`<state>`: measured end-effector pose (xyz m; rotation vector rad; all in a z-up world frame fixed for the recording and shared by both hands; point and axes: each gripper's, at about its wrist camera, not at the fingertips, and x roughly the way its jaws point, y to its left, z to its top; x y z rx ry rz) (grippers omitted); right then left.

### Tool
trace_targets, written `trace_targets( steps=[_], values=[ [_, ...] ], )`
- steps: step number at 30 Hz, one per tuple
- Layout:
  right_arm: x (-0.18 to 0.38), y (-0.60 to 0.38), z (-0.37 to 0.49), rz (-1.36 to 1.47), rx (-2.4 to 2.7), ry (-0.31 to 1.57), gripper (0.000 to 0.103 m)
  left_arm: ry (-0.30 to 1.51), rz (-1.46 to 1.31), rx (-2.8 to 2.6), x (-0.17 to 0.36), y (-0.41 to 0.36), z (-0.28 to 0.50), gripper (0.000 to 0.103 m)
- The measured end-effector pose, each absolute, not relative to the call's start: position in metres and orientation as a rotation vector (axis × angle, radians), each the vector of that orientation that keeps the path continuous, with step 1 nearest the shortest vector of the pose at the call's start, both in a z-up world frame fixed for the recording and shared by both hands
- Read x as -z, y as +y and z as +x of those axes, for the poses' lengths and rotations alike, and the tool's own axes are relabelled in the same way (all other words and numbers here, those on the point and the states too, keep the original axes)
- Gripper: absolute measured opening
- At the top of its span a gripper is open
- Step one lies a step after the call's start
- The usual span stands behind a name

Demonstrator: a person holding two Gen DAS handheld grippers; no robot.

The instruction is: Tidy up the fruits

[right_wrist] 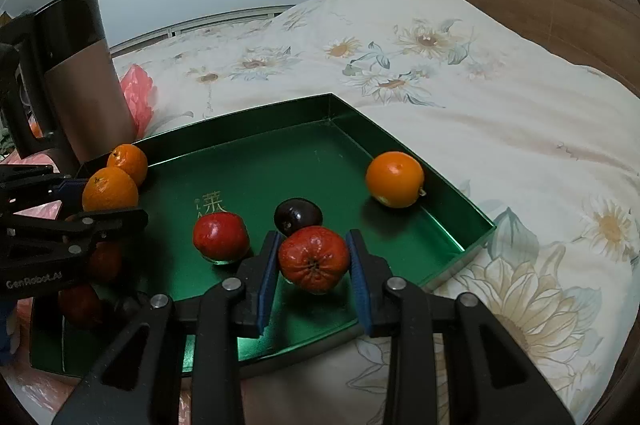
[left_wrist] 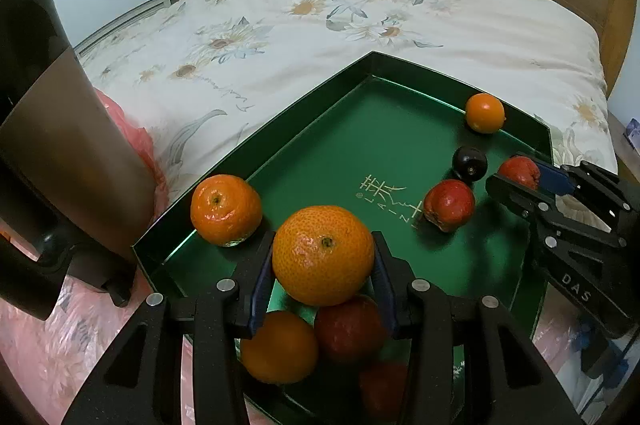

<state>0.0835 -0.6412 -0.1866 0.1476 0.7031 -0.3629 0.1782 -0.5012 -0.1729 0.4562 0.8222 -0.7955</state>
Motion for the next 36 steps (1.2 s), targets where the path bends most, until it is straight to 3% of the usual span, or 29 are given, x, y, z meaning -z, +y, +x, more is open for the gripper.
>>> trace_targets(
  steps=[10, 16, 20, 23, 36],
  values=[
    [0.188, -0.642, 0.085, 0.141, 0.362, 0.716, 0.043, 0.826, 0.488, 0.779, 0.181, -0.505, 0.183, 0.039],
    [0.188, -0.640, 0.087, 0.128, 0.361, 0.730, 0.049, 0.832, 0.520, 0.775, 0.188, -0.508, 0.181, 0.040],
    [0.187, -0.638, 0.090, 0.109, 0.357, 0.749, 0.065, 0.833, 0.527, 0.760, 0.185, -0.507, 0.180, 0.045],
    [0.184, -0.634, 0.090, 0.094, 0.359, 0.756, 0.092, 0.809, 0.512, 0.750, 0.174, -0.501, 0.179, 0.051],
    [0.140, -0.606, 0.070, 0.102, 0.371, 0.726, 0.103, 0.739, 0.423, 0.730, 0.111, -0.446, 0.154, 0.059]
  ],
)
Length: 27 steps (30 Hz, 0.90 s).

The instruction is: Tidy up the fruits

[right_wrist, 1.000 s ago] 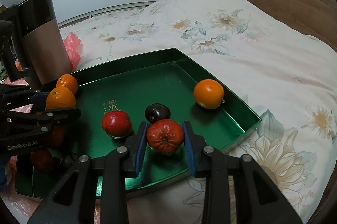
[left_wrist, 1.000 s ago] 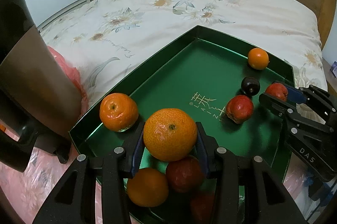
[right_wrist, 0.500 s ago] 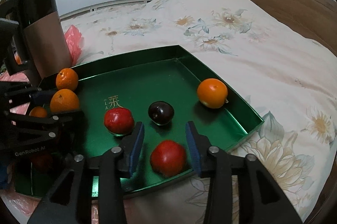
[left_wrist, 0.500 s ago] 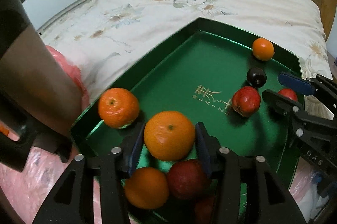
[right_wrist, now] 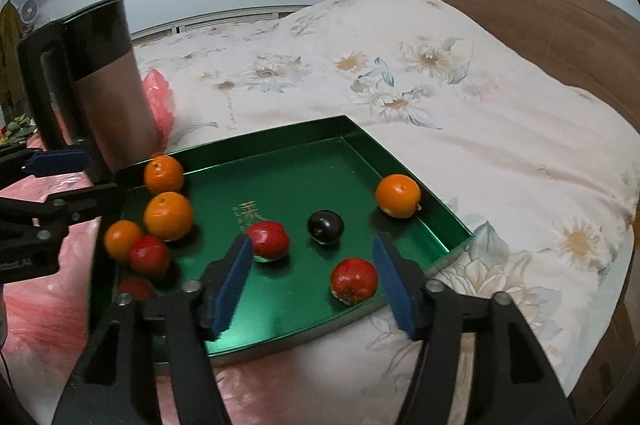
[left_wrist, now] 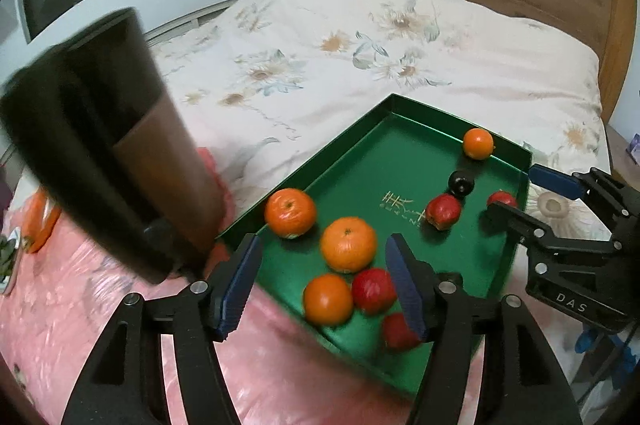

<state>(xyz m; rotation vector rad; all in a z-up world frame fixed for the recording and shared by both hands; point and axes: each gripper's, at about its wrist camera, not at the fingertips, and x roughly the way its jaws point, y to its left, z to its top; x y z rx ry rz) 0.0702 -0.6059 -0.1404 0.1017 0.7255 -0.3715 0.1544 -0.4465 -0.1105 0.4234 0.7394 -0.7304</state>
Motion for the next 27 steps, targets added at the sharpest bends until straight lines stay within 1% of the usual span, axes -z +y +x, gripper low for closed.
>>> trace_targets(
  steps=[7, 17, 18, 19, 20, 21, 24, 26, 27],
  values=[
    [0.125, -0.574, 0.060, 0.111, 0.330, 0.723, 0.103, 0.741, 0.367, 0.691, 0.094, -0.399, 0.134, 0.059],
    [0.108, -0.492, 0.055, 0.082, 0.243, 0.716, 0.103, 0.724, 0.288, 0.572, 0.076, -0.310, 0.109, 0.060],
    [0.106, -0.483, 0.055, 0.077, 0.240, 0.711, 0.103, 0.723, 0.274, 0.558, 0.074, -0.300, 0.107, 0.061],
    [0.104, -0.476, 0.056, 0.073, 0.236, 0.705, 0.103, 0.723, 0.254, 0.542, 0.071, -0.286, 0.105, 0.065],
    [0.101, -0.464, 0.056, 0.067, 0.226, 0.698, 0.103, 0.722, 0.242, 0.527, 0.070, -0.277, 0.104, 0.074],
    [0.100, -0.458, 0.057, 0.062, 0.221, 0.696, 0.103, 0.716, 0.229, 0.511, 0.068, -0.267, 0.102, 0.078],
    [0.096, -0.430, 0.057, 0.041, 0.195, 0.691, 0.103, 0.693, 0.197, 0.452, 0.063, -0.234, 0.094, 0.084],
    [0.094, -0.411, 0.056, 0.031, 0.179, 0.688, 0.103, 0.683, 0.178, 0.404, 0.061, -0.212, 0.089, 0.094],
    [0.092, -0.403, 0.056, 0.029, 0.171, 0.685, 0.103, 0.676, 0.166, 0.389, 0.060, -0.201, 0.086, 0.095]
  ],
)
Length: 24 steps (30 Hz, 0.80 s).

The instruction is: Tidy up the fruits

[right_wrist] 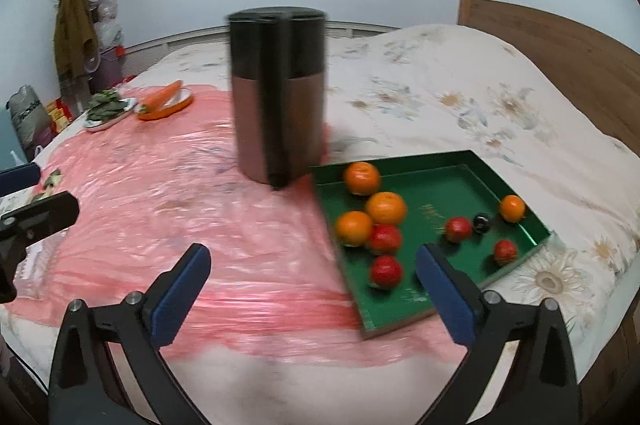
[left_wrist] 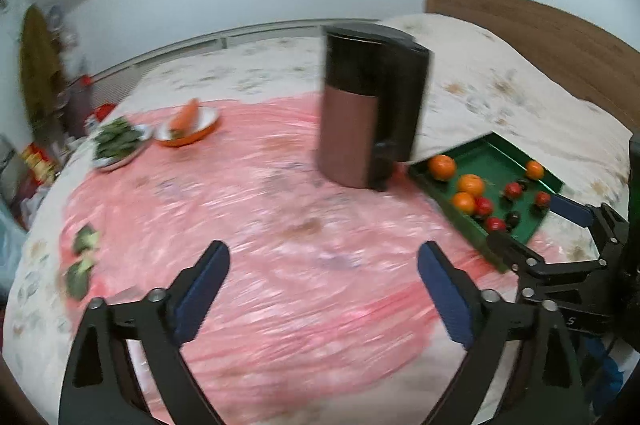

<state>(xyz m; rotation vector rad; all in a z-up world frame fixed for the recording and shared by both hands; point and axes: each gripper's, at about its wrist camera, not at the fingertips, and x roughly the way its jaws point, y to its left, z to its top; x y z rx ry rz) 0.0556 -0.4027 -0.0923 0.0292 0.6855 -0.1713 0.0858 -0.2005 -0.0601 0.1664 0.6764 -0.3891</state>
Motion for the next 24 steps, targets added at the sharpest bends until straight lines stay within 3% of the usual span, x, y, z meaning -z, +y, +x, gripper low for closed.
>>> trace_targets(
  steps=[14, 24],
  values=[
    [0.048, -0.338, 0.037, -0.031, 0.183, 0.595, 0.103, 0.584, 0.090, 0.235, 0.038, -0.112, 0.055, 0.099],
    [0.056, -0.329, 0.023, -0.010, 0.201, 0.606, 0.103, 0.589, 0.067, 0.216, 0.036, -0.087, 0.044, 0.099]
  ],
)
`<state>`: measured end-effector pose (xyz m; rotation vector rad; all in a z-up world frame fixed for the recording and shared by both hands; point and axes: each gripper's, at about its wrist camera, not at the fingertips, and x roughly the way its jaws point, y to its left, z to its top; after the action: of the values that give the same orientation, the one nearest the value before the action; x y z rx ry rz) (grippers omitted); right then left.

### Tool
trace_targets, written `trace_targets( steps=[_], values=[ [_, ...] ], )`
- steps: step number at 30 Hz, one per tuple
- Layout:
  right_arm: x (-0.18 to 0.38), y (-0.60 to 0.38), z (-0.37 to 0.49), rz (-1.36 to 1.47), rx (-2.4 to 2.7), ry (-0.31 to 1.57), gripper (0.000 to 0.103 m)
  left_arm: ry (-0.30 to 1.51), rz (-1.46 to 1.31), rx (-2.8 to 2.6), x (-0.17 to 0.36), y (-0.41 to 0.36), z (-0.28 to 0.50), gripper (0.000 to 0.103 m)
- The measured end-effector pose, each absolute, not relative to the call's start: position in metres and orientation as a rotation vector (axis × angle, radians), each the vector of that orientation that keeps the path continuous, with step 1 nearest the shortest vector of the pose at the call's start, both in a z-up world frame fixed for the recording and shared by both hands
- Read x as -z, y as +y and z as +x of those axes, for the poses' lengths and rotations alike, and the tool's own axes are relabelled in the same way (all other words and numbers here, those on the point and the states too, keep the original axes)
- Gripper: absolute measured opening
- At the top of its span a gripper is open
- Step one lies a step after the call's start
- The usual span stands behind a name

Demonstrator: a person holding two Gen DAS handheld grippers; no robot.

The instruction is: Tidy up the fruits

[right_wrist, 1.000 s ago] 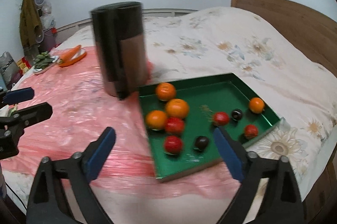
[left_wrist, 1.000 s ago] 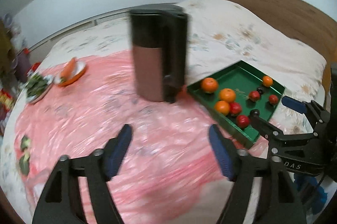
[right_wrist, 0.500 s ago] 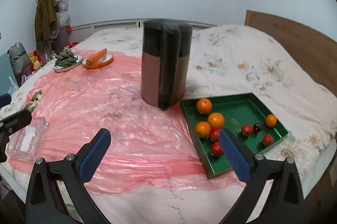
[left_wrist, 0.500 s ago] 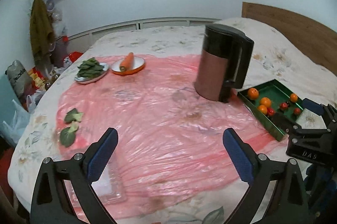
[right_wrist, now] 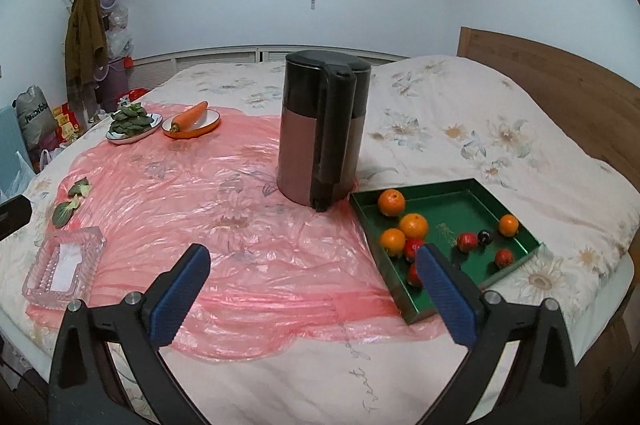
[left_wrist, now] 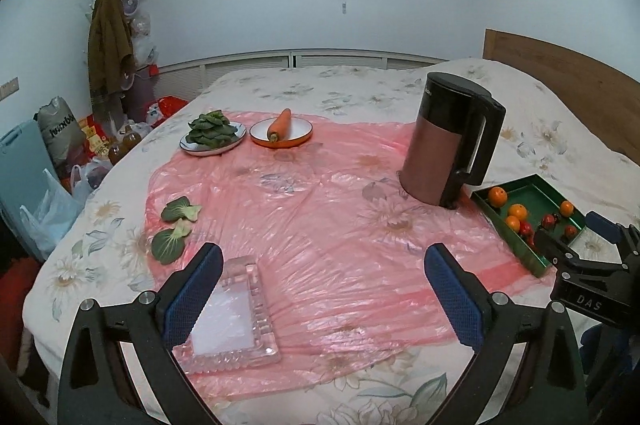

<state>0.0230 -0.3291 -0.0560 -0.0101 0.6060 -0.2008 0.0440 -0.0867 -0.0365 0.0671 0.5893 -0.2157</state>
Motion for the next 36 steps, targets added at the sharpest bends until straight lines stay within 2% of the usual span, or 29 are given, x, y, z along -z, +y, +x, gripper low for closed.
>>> trace_targets(
  steps=[4, 36],
  values=[
    [0.056, -0.330, 0.017, -0.009, 0.212, 0.605, 0.103, 0.597, 0.078, 0.221, 0.037, -0.087, 0.041, 0.101],
    [0.044, -0.345, 0.002, 0.006, 0.265, 0.582, 0.103, 0.599, 0.050, 0.263, 0.039, -0.088, 0.042, 0.101]
  ],
)
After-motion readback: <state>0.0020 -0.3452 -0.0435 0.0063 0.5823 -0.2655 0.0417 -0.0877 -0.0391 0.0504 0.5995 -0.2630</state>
